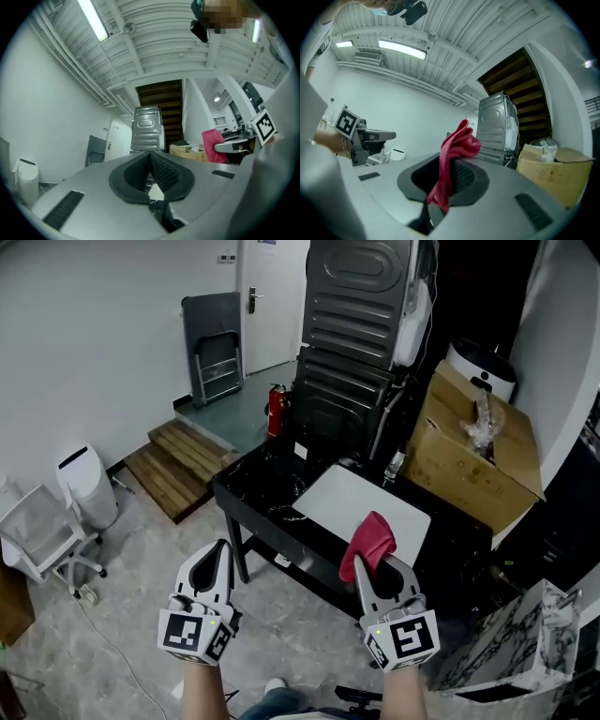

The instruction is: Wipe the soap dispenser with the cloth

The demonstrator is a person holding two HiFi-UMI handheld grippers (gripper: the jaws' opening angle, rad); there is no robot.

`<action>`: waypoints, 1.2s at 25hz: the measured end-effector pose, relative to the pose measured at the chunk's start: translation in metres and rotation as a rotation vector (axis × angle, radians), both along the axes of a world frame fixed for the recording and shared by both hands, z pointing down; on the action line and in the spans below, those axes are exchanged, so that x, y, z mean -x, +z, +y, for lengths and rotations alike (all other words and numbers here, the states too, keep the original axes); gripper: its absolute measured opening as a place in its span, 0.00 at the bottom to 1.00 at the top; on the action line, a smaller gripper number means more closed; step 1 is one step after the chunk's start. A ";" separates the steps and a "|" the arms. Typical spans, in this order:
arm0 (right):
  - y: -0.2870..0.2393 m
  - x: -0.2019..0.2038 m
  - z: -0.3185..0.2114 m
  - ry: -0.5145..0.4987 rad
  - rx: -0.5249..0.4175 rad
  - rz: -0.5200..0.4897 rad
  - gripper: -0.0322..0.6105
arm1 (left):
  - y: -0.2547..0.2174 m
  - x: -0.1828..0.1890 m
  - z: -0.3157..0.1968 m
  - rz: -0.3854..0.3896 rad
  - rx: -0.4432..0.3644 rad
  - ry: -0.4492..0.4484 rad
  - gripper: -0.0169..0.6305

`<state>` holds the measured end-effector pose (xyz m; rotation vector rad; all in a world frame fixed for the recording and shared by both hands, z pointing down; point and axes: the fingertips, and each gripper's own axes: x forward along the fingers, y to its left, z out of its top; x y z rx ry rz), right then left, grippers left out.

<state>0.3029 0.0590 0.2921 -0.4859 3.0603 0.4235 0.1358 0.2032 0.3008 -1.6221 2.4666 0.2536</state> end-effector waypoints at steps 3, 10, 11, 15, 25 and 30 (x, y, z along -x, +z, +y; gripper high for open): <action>0.001 0.032 -0.001 0.001 -0.004 0.012 0.13 | -0.001 0.026 -0.010 -0.007 -0.005 0.083 0.05; 0.017 0.084 -0.028 0.035 0.030 0.055 0.13 | 0.005 0.074 -0.010 0.136 -0.227 0.232 0.06; 0.018 0.091 -0.032 0.032 0.032 0.050 0.13 | 0.008 0.079 -0.012 0.135 -0.214 0.235 0.08; 0.023 0.121 -0.049 0.022 0.040 0.037 0.13 | 0.016 0.104 -0.031 0.122 -0.153 0.224 0.19; 0.041 0.205 -0.130 0.060 0.109 0.006 0.13 | 0.042 0.185 -0.134 0.124 -0.014 0.295 0.64; 0.049 0.238 -0.183 0.138 0.162 -0.026 0.13 | 0.036 0.239 -0.190 0.171 -0.091 0.370 0.64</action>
